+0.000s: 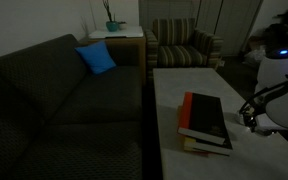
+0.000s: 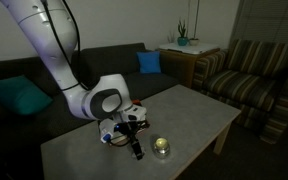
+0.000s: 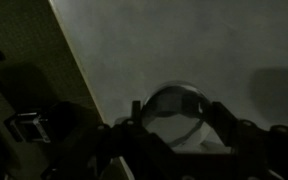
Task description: Cover the silver bottle with the silver lid
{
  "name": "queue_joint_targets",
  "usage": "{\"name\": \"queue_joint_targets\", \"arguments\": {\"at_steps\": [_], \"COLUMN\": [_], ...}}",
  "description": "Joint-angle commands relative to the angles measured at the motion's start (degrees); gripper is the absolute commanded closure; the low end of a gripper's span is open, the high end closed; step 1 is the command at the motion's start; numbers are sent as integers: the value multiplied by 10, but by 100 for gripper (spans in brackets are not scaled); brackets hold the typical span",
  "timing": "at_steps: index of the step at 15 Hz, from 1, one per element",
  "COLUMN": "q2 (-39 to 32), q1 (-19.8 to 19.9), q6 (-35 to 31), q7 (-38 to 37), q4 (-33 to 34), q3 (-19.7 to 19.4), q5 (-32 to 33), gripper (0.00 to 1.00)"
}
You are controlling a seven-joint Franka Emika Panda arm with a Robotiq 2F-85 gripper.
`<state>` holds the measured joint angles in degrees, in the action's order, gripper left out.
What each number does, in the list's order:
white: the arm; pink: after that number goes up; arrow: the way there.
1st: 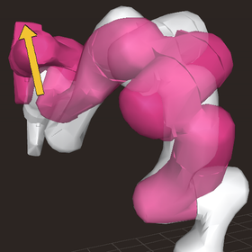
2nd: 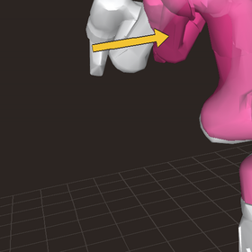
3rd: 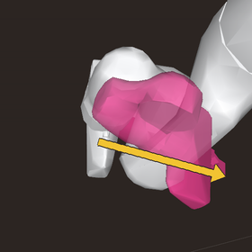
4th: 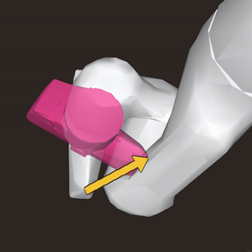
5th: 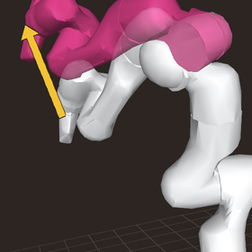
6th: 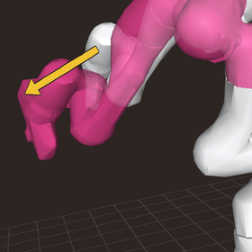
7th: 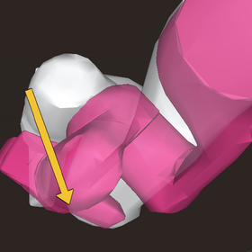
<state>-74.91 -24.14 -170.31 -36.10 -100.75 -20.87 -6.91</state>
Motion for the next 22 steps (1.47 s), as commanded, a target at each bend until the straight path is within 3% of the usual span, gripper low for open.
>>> {"name": "queue_joint_targets", "arguments": {"at_steps": [1, 8, 9, 13, 14, 17, 19, 22], "q2": [24, 34, 12, 13, 13, 11, 19, 28], "q1": [-28, 18, 1, 11, 11, 53, 109, 201], "q6": [-87, -231, -208, -223, -223, -209, -219, -178], "q7": [12, 144, 136, 159, 159, 205, 270, 346], "q4": [-70, -95, -73, -73, -73, -40, -20, 12], "q3": [-25, -1, -10, -5, -4, 22, 59, 123], "q5": [-10, -25, -54, -57, -57, -38, 17, 92], "gripper": [55, 55, 30, 30, 55, 55, 55, 55]}}
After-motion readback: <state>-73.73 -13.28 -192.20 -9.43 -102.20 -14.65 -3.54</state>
